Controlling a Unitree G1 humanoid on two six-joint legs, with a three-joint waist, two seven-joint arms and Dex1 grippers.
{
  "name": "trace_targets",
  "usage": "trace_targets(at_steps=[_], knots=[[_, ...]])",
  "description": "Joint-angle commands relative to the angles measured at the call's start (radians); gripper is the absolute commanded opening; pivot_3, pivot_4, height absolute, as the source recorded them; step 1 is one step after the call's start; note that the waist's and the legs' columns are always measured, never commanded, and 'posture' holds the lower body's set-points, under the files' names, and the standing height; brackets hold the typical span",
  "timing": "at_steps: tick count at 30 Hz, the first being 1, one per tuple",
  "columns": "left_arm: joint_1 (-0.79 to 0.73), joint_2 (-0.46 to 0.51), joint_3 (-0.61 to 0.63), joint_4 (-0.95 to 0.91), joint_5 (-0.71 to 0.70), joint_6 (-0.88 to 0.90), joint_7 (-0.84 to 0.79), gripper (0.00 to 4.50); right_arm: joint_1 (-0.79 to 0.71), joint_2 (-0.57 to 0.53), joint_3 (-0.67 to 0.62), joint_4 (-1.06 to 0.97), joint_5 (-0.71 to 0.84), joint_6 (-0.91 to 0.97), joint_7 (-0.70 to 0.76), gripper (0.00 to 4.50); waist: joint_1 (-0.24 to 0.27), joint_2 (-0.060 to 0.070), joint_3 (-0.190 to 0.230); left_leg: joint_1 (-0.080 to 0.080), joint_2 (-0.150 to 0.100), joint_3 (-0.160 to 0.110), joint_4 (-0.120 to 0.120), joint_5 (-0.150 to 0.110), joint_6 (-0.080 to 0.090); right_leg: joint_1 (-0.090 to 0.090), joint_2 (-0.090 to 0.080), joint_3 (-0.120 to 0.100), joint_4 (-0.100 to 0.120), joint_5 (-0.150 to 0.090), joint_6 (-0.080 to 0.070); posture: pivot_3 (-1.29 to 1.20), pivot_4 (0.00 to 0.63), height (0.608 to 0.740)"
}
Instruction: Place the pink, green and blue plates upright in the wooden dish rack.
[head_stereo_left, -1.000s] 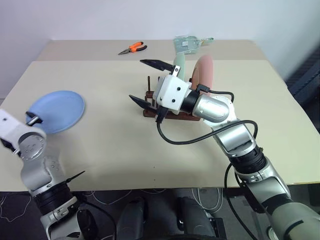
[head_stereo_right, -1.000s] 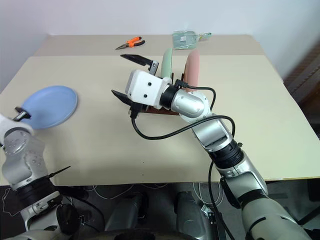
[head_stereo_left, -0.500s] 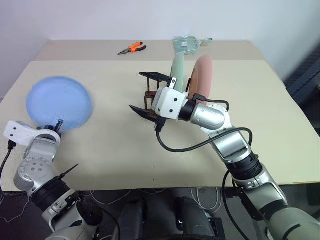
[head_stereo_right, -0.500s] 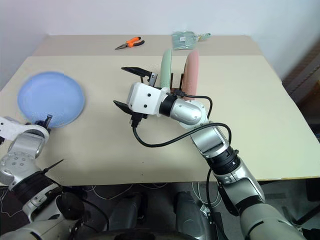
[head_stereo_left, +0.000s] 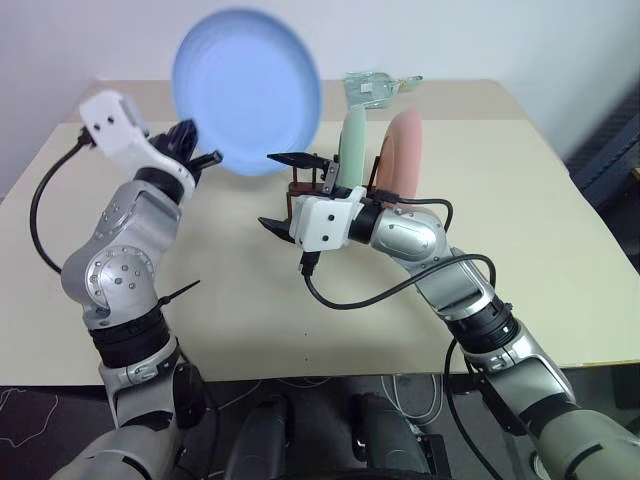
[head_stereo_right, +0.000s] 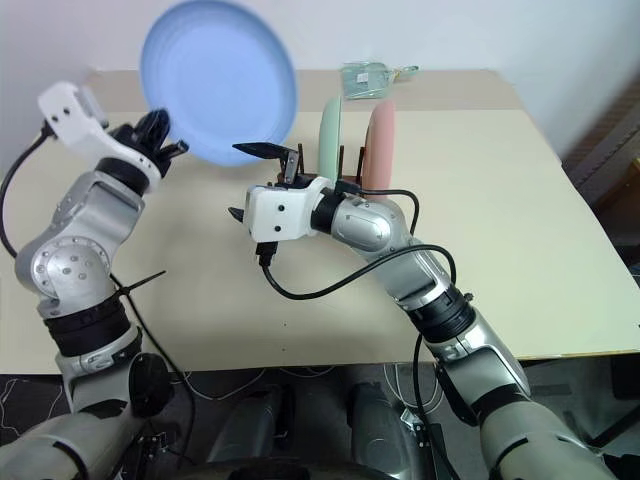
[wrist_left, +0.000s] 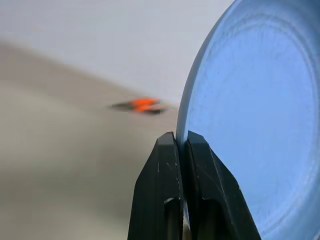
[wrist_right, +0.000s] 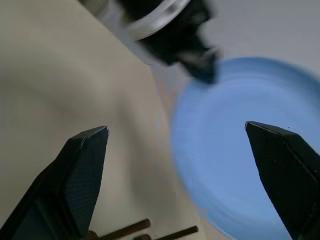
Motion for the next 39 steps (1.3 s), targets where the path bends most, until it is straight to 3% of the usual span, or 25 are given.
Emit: trace_targets(at_steps=[1,6,7,9,16,19,24,28,31,36,39], knots=[[-0.054,-0.001,0.011,-0.026,-0.022,0.028,0.046,0.05,-0.124,0.042,0.011,0.153,-0.073,-0.047,-0.049,4.5,-0.002,0.0,0.0,0.0,0.0,0.0,0.0,0.001,-0.001,0.0,0.0,0.0,0.0,0.0,0.0,0.0,0.15,0.738],[-0.079,-0.036,0.012,-0.036,-0.031,0.05,0.103,0.05,-0.24,0.106,0.019,0.369,-0.152,-0.08,-0.138,4.5,0.005,0.0,0.0,-0.001,0.0,-0.001,0.0,0.001,-0.001,0.0,0.0,0.0,-0.001,0.0,0.0,0.0,0.15,0.738],[-0.079,-0.043,0.011,-0.042,-0.036,0.055,0.112,0.01,-0.254,0.113,0.025,0.397,-0.169,-0.087,-0.148,4.24,0.008,0.0,0.0,-0.001,0.0,-0.001,0.0,0.001,-0.001,0.0,0.0,0.0,-0.001,0.0,0.0,0.0,0.15,0.738],[-0.078,-0.051,0.009,-0.053,-0.046,0.062,0.125,0.0,-0.267,0.124,0.029,0.43,-0.188,-0.098,-0.159,3.58,0.011,0.0,0.0,-0.001,0.0,-0.001,0.0,0.001,-0.001,0.0,0.0,0.0,-0.001,0.0,0.0,0.0,0.15,0.738],[-0.048,-0.056,0.021,-0.074,-0.057,0.069,0.129,0.0,-0.265,0.143,0.028,0.42,-0.237,-0.092,-0.185,0.04,0.009,0.0,0.0,-0.002,-0.001,-0.001,0.0,0.001,-0.001,0.0,0.0,0.0,-0.001,0.0,0.0,0.0,0.15,0.738],[-0.045,-0.069,0.039,-0.079,-0.086,0.058,0.124,1.01,-0.256,0.143,0.031,0.414,-0.255,-0.091,-0.196,0.0,0.009,0.0,0.0,-0.002,0.0,-0.001,0.0,0.001,-0.001,-0.001,0.0,0.0,-0.001,0.0,0.0,0.0,0.15,0.738],[-0.09,-0.095,0.114,-0.076,-0.156,-0.061,0.116,3.61,-0.252,0.142,0.031,0.41,-0.269,-0.095,-0.2,0.0,0.009,0.0,0.0,-0.002,0.0,-0.001,0.0,0.001,-0.001,-0.001,0.0,0.0,-0.001,0.0,0.0,0.0,0.15,0.738],[-0.109,-0.005,0.162,-0.033,-0.086,-0.186,0.085,3.61,-0.251,0.142,0.021,0.409,-0.26,-0.11,-0.196,0.0,0.006,0.0,0.0,-0.002,-0.001,-0.001,0.0,0.001,-0.001,-0.001,0.0,0.0,-0.001,0.0,0.0,0.0,0.15,0.738],[-0.042,0.17,0.144,0.028,0.099,-0.304,-0.002,3.61,-0.248,0.14,-0.009,0.4,-0.215,-0.147,-0.197,0.0,-0.001,0.0,0.001,-0.002,-0.002,0.0,-0.001,0.001,-0.001,-0.001,0.001,0.0,-0.001,0.0,0.0,0.0,0.15,0.738],[0.189,0.328,0.077,0.121,0.344,-0.468,-0.127,3.61,-0.183,0.169,-0.109,0.276,0.006,-0.177,-0.143,0.0,-0.007,0.0,0.001,-0.001,-0.001,-0.001,-0.002,0.001,-0.001,-0.001,0.0,0.0,-0.001,0.0,0.0,0.0,0.15,0.738],[0.352,0.323,-0.014,0.135,0.424,-0.534,-0.221,3.61,-0.121,0.235,-0.184,0.115,0.207,-0.091,-0.1,0.0,-0.006,0.001,0.001,-0.002,-0.001,-0.001,-0.002,0.001,-0.001,0.0,0.0,0.0,-0.001,0.0,0.0,0.0,0.15,0.738]])
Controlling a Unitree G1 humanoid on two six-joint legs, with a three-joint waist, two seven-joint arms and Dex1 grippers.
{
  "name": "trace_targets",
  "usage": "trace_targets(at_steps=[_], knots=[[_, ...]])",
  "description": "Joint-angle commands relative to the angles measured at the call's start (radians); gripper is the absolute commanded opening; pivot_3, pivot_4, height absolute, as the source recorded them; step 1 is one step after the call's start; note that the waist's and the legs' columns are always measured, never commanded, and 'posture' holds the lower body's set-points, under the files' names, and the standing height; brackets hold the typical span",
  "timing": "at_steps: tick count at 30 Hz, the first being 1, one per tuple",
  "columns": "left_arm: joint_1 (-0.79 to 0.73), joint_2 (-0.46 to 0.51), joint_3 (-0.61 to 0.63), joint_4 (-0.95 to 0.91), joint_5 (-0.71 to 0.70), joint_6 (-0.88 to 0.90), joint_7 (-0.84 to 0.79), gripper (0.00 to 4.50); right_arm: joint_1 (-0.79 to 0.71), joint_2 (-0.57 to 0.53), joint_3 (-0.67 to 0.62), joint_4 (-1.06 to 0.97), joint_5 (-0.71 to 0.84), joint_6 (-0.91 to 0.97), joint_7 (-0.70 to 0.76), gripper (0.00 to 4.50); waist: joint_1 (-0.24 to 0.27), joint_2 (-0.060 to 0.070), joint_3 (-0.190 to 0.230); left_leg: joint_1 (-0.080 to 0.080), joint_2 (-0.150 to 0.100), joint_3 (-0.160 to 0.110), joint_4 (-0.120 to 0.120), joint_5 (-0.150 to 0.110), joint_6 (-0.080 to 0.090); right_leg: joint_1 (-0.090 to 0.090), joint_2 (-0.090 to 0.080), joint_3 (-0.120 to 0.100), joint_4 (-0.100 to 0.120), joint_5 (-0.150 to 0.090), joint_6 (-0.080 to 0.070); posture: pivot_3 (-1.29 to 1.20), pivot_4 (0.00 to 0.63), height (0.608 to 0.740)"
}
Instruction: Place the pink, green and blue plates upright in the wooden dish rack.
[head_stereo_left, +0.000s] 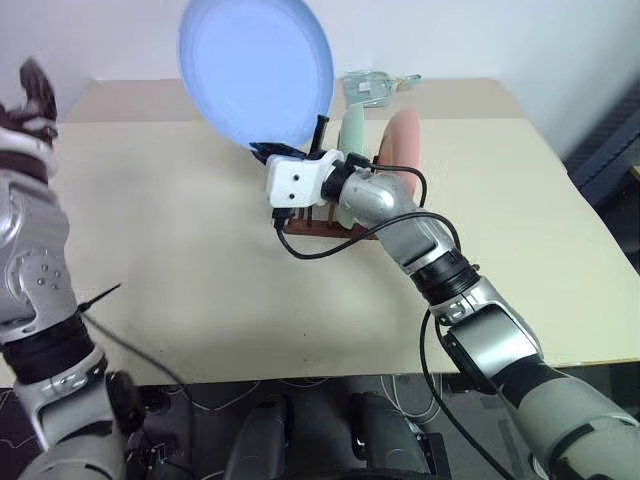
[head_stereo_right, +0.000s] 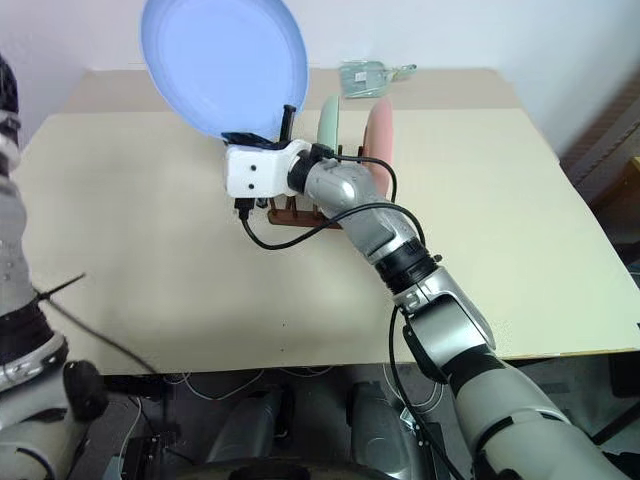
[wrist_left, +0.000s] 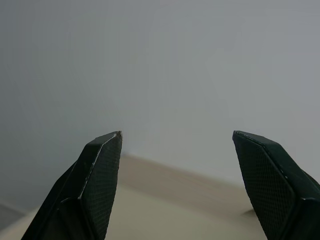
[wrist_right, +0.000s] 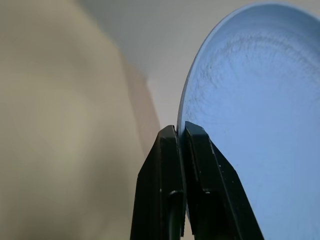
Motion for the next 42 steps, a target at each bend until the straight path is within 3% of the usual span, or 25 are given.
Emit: trace_targets(at_steps=[1,6,11,21,29,33,39,42], knots=[[0.13,-0.028,-0.126,-0.017,0.09,-0.092,-0.11,3.61,0.044,0.083,-0.101,-0.247,0.27,0.121,0.044,0.0,0.0,0.0,0.0,0.0,0.0,0.0,0.0,0.0,0.0,0.0,0.0,0.0,0.0,0.0,0.0,0.0,0.15,0.738],[0.323,-0.136,-0.308,-0.024,0.204,-0.205,-0.172,3.61,0.173,0.217,-0.222,-0.533,0.715,0.553,-0.012,0.0,-0.001,0.0,-0.001,0.0,0.001,-0.001,-0.001,-0.001,0.0,-0.001,-0.002,0.0,0.0,0.0,0.0,0.0,0.15,0.738],[0.374,-0.223,-0.366,0.011,0.229,-0.256,-0.205,3.61,0.25,0.284,-0.276,-0.636,0.938,0.785,-0.14,0.0,-0.004,0.001,0.0,0.0,0.001,-0.001,-0.001,-0.002,-0.001,-0.002,-0.007,0.0,0.001,-0.001,-0.006,0.0,0.15,0.738],[0.411,-0.246,-0.408,0.003,0.258,-0.319,-0.304,3.61,0.229,0.33,-0.394,-0.523,1.147,0.945,-0.319,0.0,-0.009,0.002,0.0,-0.001,0.001,0.001,-0.004,-0.001,0.0,-0.004,-0.007,0.0,0.0,-0.002,-0.006,0.0,0.15,0.738],[0.42,-0.256,-0.421,-0.005,0.269,-0.318,-0.333,3.61,0.138,0.3,-0.463,-0.326,1.181,0.991,-0.395,0.0,-0.009,0.002,0.0,-0.001,0.001,0.001,-0.003,0.0,0.001,-0.004,-0.007,0.0,0.0,-0.002,-0.006,0.0,0.15,0.738],[0.425,-0.264,-0.426,-0.008,0.276,-0.319,-0.341,3.68,0.1,0.285,-0.466,-0.283,1.161,0.999,-0.39,1.32,-0.009,0.002,0.0,-0.001,0.001,0.001,-0.003,0.0,0.001,-0.004,-0.007,0.0,0.0,-0.001,-0.006,0.0,0.15,0.738],[0.43,-0.275,-0.432,-0.006,0.284,-0.321,-0.348,3.68,0.064,0.224,-0.4,-0.31,1.045,0.963,-0.359,4.41,-0.009,0.002,0.0,-0.001,0.001,0.001,-0.003,0.0,0.001,-0.004,-0.006,-0.001,0.0,-0.001,-0.005,0.0,0.15,0.738],[0.431,-0.283,-0.434,-0.006,0.288,-0.323,-0.35,3.68,0.039,0.143,-0.33,-0.363,0.936,0.911,-0.302,4.41,-0.008,0.002,0.0,-0.001,0.001,0.001,-0.003,0.0,0.001,-0.004,-0.006,-0.001,0.0,-0.001,-0.005,0.0,0.15,0.738]])
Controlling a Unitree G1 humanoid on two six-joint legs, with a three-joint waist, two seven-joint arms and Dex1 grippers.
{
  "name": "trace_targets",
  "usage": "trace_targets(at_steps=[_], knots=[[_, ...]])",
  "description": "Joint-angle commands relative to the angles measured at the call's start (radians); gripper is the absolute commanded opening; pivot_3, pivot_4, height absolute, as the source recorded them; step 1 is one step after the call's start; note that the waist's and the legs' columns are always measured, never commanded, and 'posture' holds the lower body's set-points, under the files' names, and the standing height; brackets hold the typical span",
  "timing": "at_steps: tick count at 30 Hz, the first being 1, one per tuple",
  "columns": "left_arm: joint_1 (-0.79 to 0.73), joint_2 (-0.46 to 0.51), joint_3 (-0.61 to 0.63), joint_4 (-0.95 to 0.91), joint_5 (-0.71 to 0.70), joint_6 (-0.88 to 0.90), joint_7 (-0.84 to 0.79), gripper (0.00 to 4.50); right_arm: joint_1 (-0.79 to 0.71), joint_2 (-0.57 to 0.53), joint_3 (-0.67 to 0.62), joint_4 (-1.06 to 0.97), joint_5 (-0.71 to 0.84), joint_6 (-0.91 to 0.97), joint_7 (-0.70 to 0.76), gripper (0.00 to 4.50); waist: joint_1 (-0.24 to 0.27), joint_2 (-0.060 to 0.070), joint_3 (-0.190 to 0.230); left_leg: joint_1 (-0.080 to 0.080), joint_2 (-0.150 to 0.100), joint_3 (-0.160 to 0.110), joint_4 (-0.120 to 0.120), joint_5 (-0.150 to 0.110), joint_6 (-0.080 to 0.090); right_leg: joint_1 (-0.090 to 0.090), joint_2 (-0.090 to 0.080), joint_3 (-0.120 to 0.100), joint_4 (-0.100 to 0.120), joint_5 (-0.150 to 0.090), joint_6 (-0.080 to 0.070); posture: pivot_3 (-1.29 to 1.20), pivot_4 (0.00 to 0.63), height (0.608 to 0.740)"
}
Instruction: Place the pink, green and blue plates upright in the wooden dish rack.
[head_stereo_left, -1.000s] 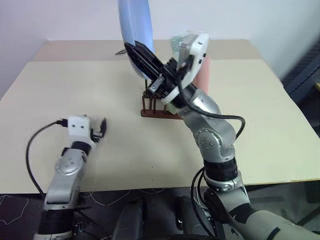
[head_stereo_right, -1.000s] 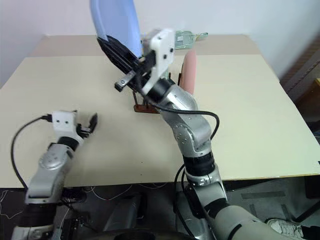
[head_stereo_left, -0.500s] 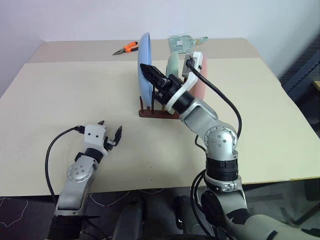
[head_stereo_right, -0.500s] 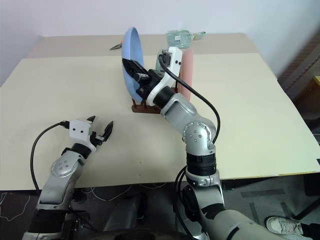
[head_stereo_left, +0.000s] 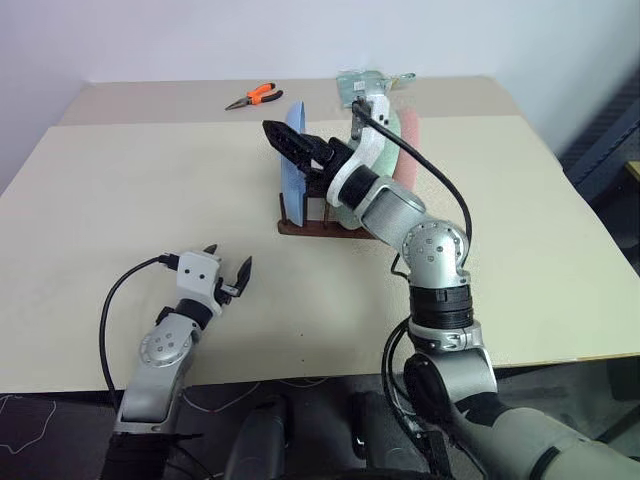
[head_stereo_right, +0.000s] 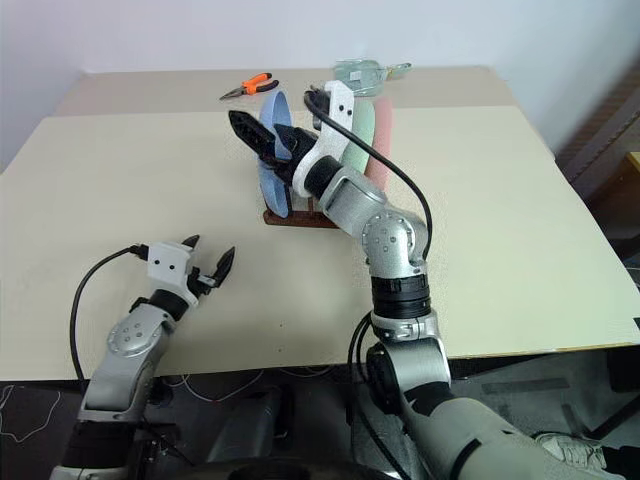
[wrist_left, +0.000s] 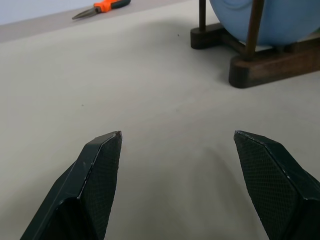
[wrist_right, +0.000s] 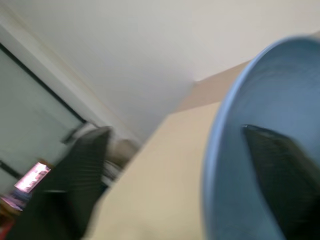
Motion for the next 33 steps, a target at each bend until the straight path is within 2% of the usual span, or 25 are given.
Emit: trace_targets(at_steps=[1,9,15,18,20,22,33], knots=[[0.001,-0.009,-0.004,-0.037,0.004,-0.025,-0.007,3.68,-0.06,-0.067,0.056,-0.111,-0.093,-0.061,0.07,4.41,0.001,0.0,0.0,0.0,0.0,0.0,0.0,0.0,0.0,0.0,0.0,0.0,0.0,0.0,0.0,0.0,0.15,0.738],[-0.01,-0.018,-0.016,-0.027,0.012,-0.035,-0.026,3.68,-0.007,-0.378,0.129,-0.265,-0.297,-0.15,0.257,4.41,0.007,0.0,0.0,0.0,0.0,0.0,0.001,0.0,0.0,0.001,0.0,-0.001,-0.001,-0.001,-0.001,0.0,0.15,0.738],[-0.027,-0.008,-0.047,-0.02,0.009,-0.049,-0.074,3.68,0.163,-0.697,0.06,-0.439,-0.304,-0.181,0.508,1.62,0.031,0.0,0.0,-0.001,0.0,0.0,0.003,-0.002,0.003,0.003,0.0,-0.002,-0.004,-0.001,-0.001,0.0,0.15,0.738],[-0.036,0.004,-0.091,-0.036,-0.009,-0.045,-0.15,3.68,0.332,-0.869,0.04,-0.527,-0.367,-0.213,0.596,0.06,0.037,0.0,0.0,-0.001,0.0,0.0,0.003,-0.002,0.004,0.006,0.0,-0.002,-0.01,-0.001,-0.001,0.0,0.15,0.738],[-0.04,0.007,-0.116,-0.052,-0.031,-0.028,-0.196,3.68,0.411,-0.916,0.027,-0.56,-0.382,-0.216,0.61,0.02,0.037,0.0,0.0,-0.002,0.001,0.0,0.004,-0.004,0.006,0.008,-0.001,-0.003,-0.014,-0.001,-0.002,0.0,0.15,0.738],[-0.045,0.001,-0.123,-0.071,-0.072,0.004,-0.229,3.68,0.439,-0.916,0.032,-0.558,-0.395,-0.206,0.597,0.02,0.029,0.001,0.001,-0.002,0.0,0.002,0.005,-0.004,0.007,0.008,-0.002,-0.001,-0.015,-0.001,-0.002,0.0,0.15,0.738],[-0.04,0.005,-0.143,-0.111,-0.093,0.065,-0.262,3.68,0.41,-0.827,0.17,-0.438,-0.591,-0.239,0.541,0.02,0.034,0.003,0.001,-0.002,0.001,0.004,0.006,-0.005,0.008,0.007,-0.003,-0.002,-0.015,-0.001,-0.002,0.0,0.15,0.738]])
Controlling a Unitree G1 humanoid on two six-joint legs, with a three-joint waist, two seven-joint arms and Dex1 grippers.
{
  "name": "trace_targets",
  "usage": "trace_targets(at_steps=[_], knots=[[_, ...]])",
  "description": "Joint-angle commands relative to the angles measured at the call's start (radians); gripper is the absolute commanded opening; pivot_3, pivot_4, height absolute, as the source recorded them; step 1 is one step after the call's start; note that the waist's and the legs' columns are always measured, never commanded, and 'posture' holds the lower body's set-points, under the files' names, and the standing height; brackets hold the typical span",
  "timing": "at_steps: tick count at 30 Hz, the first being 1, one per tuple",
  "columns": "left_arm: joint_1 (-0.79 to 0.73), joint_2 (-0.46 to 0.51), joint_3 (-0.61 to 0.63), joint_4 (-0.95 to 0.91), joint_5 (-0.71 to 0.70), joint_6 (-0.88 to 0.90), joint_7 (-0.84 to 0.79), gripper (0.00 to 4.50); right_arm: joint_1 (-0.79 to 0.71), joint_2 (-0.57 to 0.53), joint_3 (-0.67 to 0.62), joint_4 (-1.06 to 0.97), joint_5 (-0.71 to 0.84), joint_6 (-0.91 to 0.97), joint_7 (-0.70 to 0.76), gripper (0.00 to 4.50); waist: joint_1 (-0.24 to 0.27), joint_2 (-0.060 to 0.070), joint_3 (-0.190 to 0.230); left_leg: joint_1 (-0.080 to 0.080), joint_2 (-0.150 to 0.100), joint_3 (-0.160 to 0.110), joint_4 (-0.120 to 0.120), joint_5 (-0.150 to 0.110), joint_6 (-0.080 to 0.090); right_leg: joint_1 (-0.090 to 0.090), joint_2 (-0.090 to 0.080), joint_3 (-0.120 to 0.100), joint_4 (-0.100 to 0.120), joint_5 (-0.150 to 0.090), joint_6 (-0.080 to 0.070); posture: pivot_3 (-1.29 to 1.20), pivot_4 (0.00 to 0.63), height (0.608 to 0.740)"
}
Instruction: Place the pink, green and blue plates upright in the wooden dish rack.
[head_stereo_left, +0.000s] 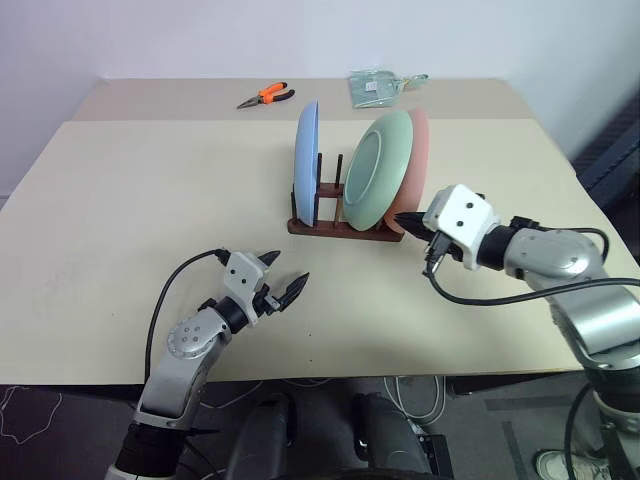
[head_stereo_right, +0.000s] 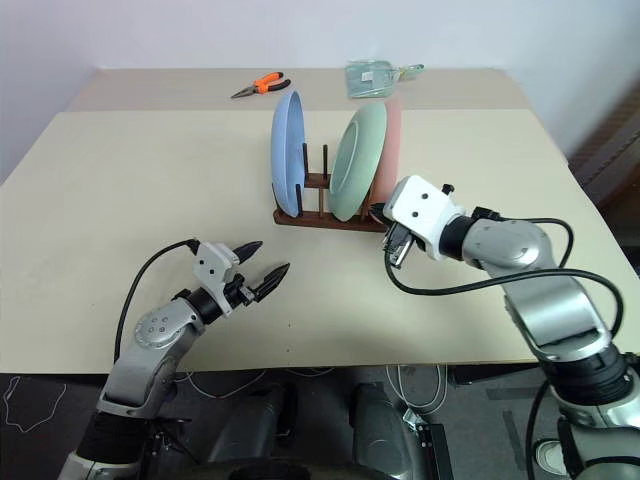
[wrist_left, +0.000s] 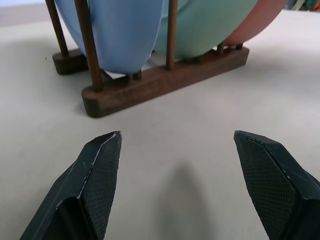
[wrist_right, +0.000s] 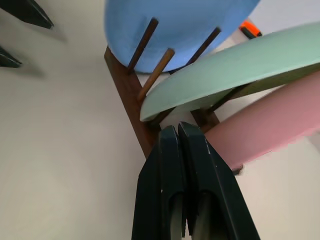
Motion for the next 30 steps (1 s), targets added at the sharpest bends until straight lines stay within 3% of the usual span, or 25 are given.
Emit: trace_targets(at_steps=[1,11,18,25,30], knots=[[0.012,0.0,0.003,-0.049,-0.003,-0.002,0.006,3.68,-0.047,0.027,0.018,0.018,-0.054,-0.033,-0.014,0.02,-0.001,0.0,0.0,0.0,0.0,0.0,0.0,0.0,0.0,0.0,0.0,0.0,0.0,0.0,0.0,0.0,0.15,0.738],[0.048,0.0,0.001,-0.071,0.009,-0.006,0.034,3.68,-0.162,0.144,0.076,0.062,-0.119,-0.08,-0.007,0.02,0.0,0.0,0.0,0.0,0.0,0.0,0.0,0.0,0.0,0.0,0.0,0.0,0.0,0.0,0.0,0.0,0.15,0.738],[0.041,-0.001,-0.008,-0.063,0.013,-0.007,0.037,3.68,-0.148,0.13,0.066,0.057,-0.14,-0.085,0.018,0.02,-0.001,0.0,0.0,0.0,0.0,0.0,0.0,0.0,0.0,0.0,0.0,0.0,0.001,0.0,0.0,0.0,0.15,0.738],[0.035,0.031,0.036,-0.028,0.025,-0.028,0.043,3.68,0.056,0.011,-0.098,0.001,-0.002,-0.065,0.166,0.02,0.019,0.0,0.0,0.0,-0.001,0.001,0.0,-0.001,0.001,0.0,0.0,0.0,0.0,0.0,0.0,0.0,0.15,0.738],[0.048,0.112,0.187,0.054,0.024,-0.07,0.066,3.68,0.214,0.058,-0.291,0.139,0.101,-0.108,0.158,0.02,0.016,0.0,0.0,0.001,0.0,0.001,0.0,-0.001,0.001,0.0,0.001,0.0,0.001,0.0,0.0,0.0,0.15,0.738]])
